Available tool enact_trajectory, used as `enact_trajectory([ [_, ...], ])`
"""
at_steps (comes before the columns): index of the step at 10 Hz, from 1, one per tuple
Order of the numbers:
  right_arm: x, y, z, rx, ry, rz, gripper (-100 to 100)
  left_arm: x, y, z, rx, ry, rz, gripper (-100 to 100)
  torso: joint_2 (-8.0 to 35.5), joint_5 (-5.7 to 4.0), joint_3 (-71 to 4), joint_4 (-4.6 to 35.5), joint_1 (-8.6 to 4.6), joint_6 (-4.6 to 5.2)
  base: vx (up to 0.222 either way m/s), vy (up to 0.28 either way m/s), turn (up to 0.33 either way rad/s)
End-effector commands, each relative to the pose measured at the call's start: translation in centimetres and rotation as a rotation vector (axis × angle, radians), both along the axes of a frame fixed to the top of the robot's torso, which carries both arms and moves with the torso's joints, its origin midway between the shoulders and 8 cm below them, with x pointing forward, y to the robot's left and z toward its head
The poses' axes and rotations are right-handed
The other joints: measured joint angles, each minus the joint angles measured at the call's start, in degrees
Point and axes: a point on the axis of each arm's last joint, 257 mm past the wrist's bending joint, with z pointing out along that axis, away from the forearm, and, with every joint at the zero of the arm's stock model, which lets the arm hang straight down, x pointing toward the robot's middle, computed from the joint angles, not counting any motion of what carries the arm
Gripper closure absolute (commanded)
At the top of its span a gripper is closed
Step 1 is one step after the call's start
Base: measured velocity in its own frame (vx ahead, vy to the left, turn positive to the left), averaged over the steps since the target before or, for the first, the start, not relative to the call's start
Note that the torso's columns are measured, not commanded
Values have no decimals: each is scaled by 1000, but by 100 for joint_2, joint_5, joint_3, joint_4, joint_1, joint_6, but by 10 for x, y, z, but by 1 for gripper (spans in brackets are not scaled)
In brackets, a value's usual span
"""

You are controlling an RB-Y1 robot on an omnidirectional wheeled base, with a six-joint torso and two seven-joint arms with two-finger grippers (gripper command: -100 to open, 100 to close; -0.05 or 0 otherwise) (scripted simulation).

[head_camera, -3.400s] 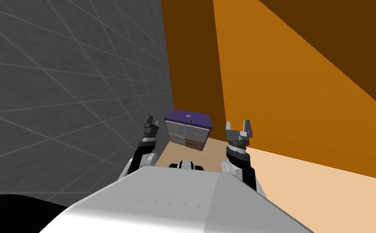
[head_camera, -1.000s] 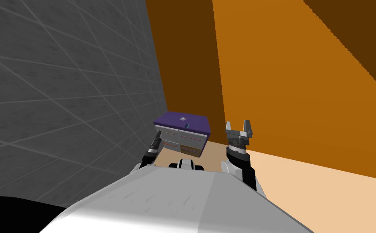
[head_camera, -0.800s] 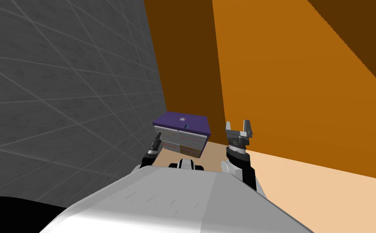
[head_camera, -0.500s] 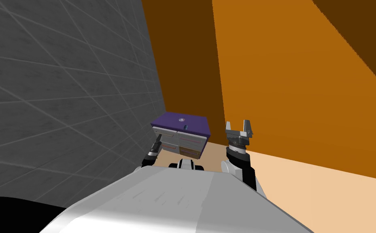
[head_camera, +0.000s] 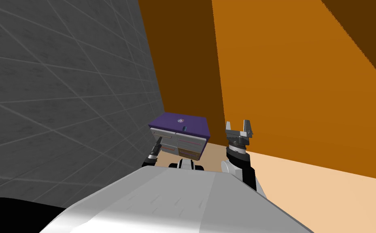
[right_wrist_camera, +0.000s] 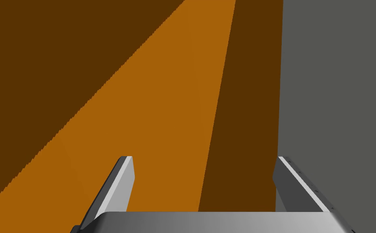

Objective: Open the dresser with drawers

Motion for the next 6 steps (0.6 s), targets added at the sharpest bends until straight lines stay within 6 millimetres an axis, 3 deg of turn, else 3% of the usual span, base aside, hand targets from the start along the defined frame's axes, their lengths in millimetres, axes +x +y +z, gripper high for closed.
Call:
enact_trajectory([
  [1, 0, 0, 0, 0, 0, 0, 0, -7, -2, -17, 1, 15, -7, -100, -3, -1, -3, -2, -1, -1, 68, -21, -22],
  [6, 0, 0, 0, 0, 0, 0, 0, -23, -3, -52, -5, 69, -11, -100, 0, -1, 0, 0, -4, 0, 67, -23, -15],
])
